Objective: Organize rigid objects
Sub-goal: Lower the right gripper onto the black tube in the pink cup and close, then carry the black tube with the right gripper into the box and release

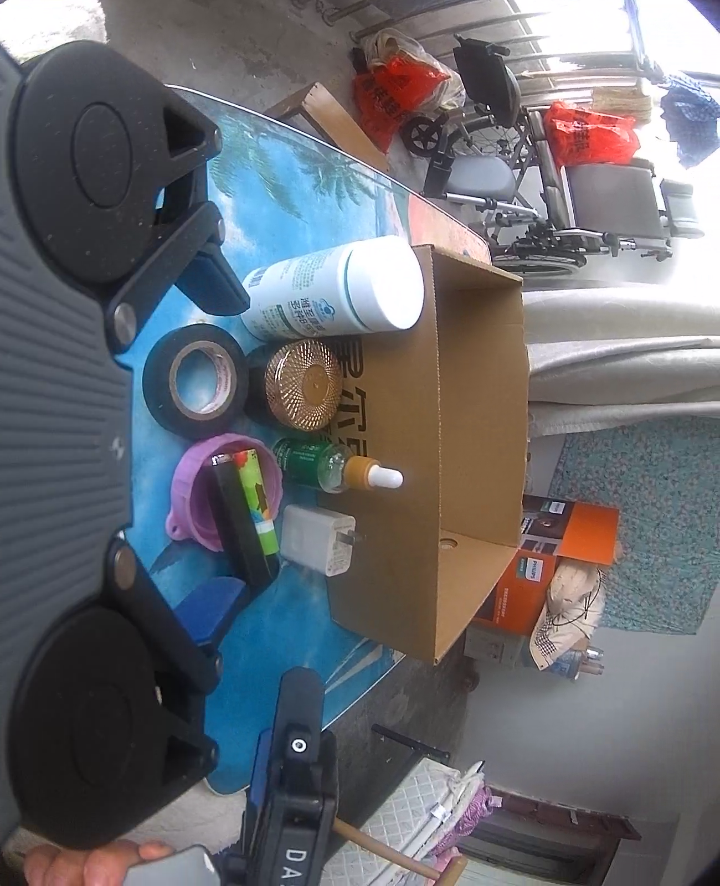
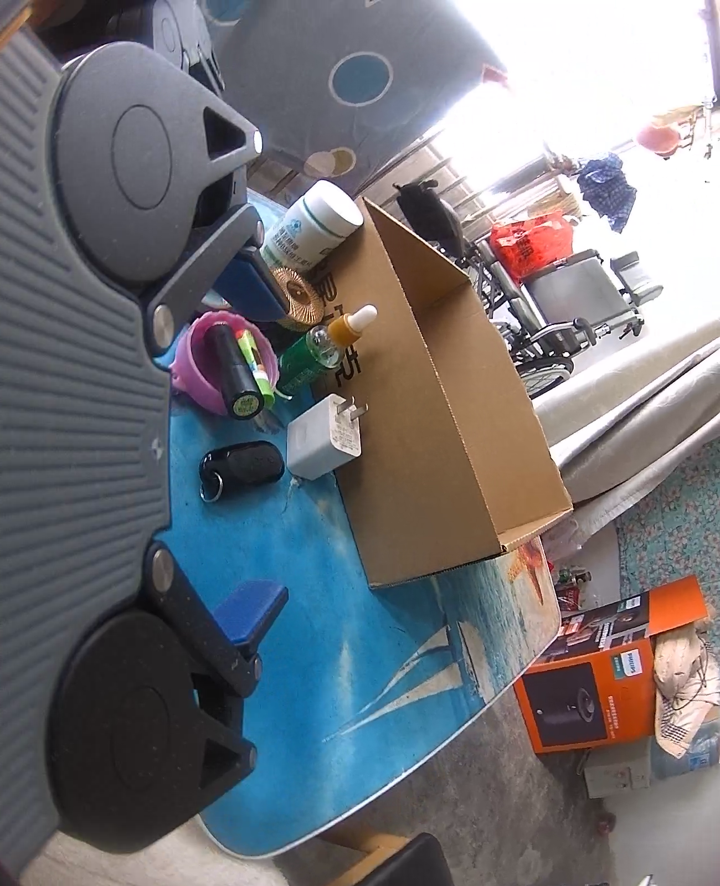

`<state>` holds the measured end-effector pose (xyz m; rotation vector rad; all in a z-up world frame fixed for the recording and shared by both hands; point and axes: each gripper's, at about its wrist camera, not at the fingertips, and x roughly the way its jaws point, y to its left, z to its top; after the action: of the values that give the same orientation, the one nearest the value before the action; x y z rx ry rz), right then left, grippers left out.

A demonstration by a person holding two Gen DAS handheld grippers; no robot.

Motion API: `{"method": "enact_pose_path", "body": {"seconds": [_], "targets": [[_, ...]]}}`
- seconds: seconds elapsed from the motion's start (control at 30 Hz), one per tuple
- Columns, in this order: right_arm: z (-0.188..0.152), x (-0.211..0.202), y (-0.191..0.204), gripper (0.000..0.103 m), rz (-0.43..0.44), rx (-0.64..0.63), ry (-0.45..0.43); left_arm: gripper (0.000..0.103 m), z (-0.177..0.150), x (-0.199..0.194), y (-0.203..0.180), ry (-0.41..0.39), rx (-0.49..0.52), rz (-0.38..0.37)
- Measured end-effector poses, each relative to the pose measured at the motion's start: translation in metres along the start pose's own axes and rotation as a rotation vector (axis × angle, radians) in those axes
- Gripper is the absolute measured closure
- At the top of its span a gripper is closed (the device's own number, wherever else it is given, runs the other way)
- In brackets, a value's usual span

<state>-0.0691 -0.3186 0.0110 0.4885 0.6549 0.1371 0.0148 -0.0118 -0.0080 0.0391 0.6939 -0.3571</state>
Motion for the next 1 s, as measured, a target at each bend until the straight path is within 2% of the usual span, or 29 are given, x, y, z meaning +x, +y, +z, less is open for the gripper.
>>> {"method": "enact_pose_path", "body": {"seconds": [0.03,0.13,0.2,0.3,0.37,0.53,0.63,0.77,1.0], "targets": [[0.0,0.004,-0.001,0.009,0.029,0.018,0.012,0.006,0.001,0.002,0.0,-0.003,-0.002,-0.004],[-0.001,0.017,0.001,0.016,0.104,0.052,0.041,0.007,0.005,0.009,0.0,-0.003,0.006,-0.049],[-0.002,0.029,0.004,0.026,0.132,0.067,0.062,0.01,0.007,0.013,-0.002,0.002,0.034,-0.068],[-0.002,0.046,0.004,0.035,0.147,0.091,0.086,0.021,0.008,0.022,-0.01,0.021,0.094,-0.088],[-0.002,0.056,0.002,0.04,0.146,0.109,0.107,0.032,0.009,0.029,-0.015,0.04,0.12,-0.108],[-0.005,0.076,-0.005,0.05,0.141,0.145,0.152,0.045,0.005,0.048,-0.031,0.076,0.218,-0.115],[-0.006,0.083,-0.007,0.056,0.135,0.152,0.171,0.049,0.003,0.054,-0.036,0.088,0.254,-0.117],[-0.008,0.093,-0.011,0.075,0.15,0.173,0.206,0.057,0.002,0.06,-0.036,0.114,0.251,-0.132],[-0.006,0.084,0.0,0.08,0.176,0.148,0.191,0.06,0.002,0.064,-0.034,0.118,0.249,-0.118]]}}
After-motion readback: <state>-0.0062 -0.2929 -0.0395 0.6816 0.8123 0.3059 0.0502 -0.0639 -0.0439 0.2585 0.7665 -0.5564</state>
